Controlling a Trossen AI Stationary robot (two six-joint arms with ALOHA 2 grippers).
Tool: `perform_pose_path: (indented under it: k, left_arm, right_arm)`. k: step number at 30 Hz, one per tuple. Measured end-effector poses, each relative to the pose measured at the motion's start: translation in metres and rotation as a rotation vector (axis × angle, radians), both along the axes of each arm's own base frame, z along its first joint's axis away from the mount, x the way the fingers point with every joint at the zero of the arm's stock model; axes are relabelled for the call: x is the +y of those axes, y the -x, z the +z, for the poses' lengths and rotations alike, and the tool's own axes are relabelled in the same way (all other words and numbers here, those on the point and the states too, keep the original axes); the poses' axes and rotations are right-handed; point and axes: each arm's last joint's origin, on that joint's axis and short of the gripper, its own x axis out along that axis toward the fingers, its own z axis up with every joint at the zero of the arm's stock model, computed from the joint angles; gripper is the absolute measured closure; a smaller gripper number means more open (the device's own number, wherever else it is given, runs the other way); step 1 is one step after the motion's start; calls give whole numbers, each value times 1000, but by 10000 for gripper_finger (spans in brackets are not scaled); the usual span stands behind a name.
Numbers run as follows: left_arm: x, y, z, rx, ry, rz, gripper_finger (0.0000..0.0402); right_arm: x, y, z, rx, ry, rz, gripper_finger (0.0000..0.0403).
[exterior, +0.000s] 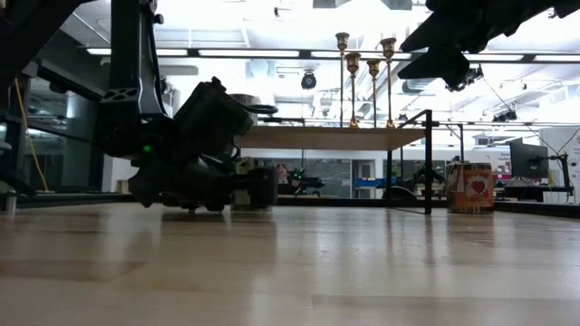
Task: Pick & Place candle stick holders
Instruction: Put the silver scented candle on the shelf
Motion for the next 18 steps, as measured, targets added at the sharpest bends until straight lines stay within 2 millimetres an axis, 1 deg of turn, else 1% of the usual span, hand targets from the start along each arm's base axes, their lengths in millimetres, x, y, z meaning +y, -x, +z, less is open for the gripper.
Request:
perform_pose_path:
  k: [13,18]
  left_arm:
    - [0,0,-1,23,12,-25,15]
    - [0,-2,2,59,-8,-46,15]
  right_arm:
    - [0,0,0,0,0,0,125]
    - [0,0,0,0,0,0,125]
